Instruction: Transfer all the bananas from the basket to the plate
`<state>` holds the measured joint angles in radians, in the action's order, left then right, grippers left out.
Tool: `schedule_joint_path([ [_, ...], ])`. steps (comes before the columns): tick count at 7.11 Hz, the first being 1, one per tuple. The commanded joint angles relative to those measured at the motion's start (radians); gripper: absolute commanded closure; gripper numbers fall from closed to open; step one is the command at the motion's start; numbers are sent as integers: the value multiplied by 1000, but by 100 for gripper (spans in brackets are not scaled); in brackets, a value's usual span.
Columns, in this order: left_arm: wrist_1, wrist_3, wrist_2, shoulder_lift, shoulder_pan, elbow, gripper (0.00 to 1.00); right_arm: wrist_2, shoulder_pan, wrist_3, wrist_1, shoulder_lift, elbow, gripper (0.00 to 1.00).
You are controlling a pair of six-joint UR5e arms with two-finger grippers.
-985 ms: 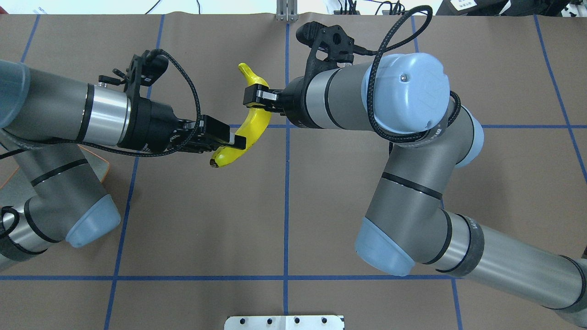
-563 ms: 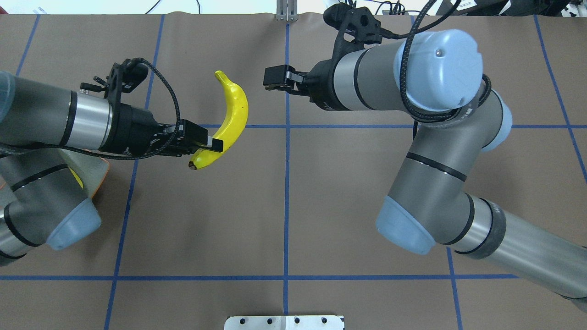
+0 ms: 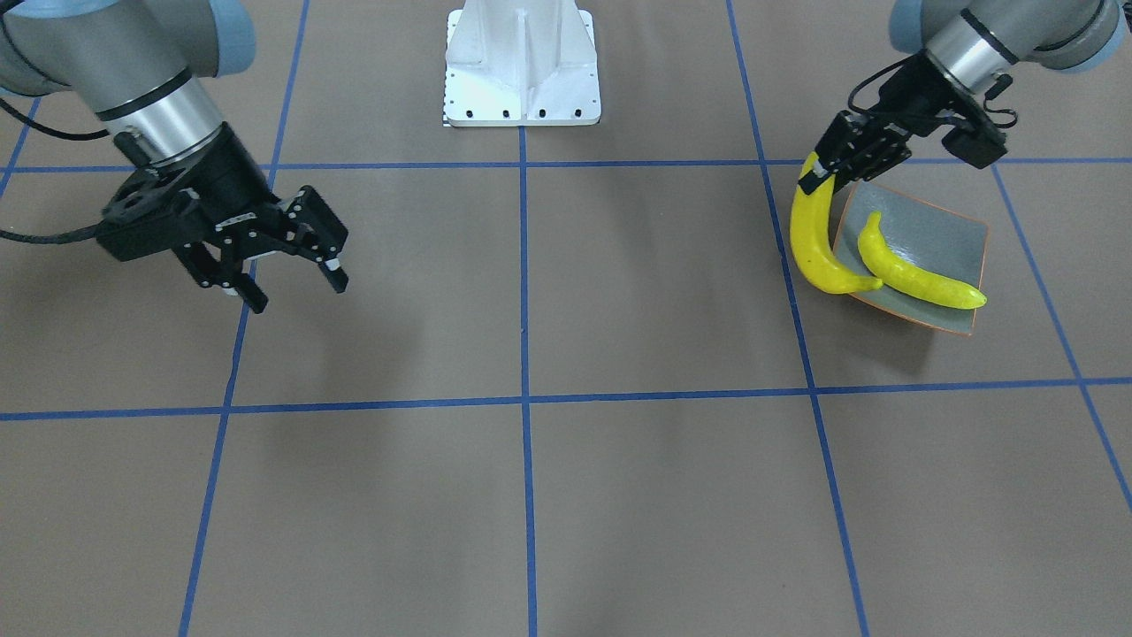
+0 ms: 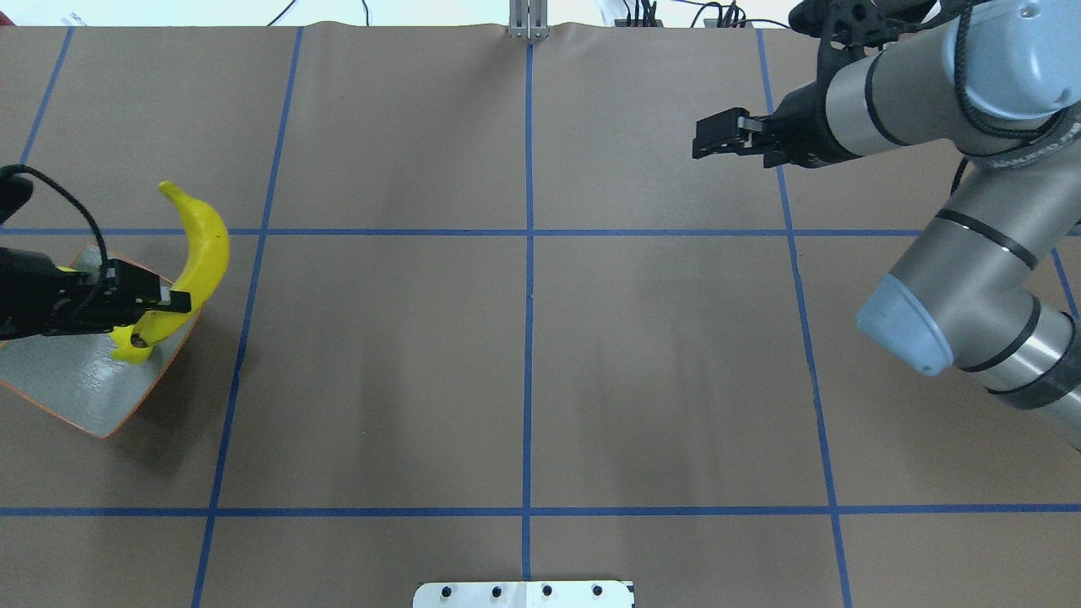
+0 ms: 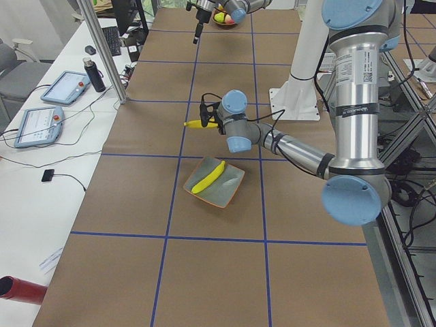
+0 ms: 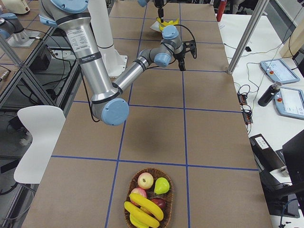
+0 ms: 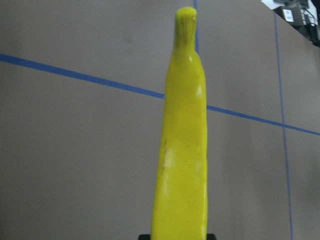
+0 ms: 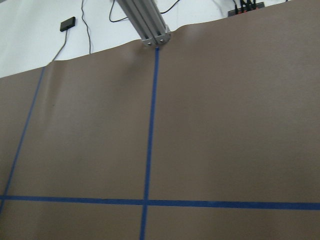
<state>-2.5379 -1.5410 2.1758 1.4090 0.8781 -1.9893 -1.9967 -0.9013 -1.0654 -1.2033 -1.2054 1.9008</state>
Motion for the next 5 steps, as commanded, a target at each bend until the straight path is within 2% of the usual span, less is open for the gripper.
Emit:
schedule_joint_path([
  [1,7,-261,-8,-102,53,7,100,-86,-89,151,8,-110,-5,0],
  [2,16,-412,-45,-99,52,20,100,-129,-131,212,10,-141,-5,0],
  [4,86,-558,-112,-78,35,21,100,-149,-168,275,11,-178,-5,0],
  [5,103,-561,-114,-70,26,32,89,-149,-171,275,11,-178,-5,0],
])
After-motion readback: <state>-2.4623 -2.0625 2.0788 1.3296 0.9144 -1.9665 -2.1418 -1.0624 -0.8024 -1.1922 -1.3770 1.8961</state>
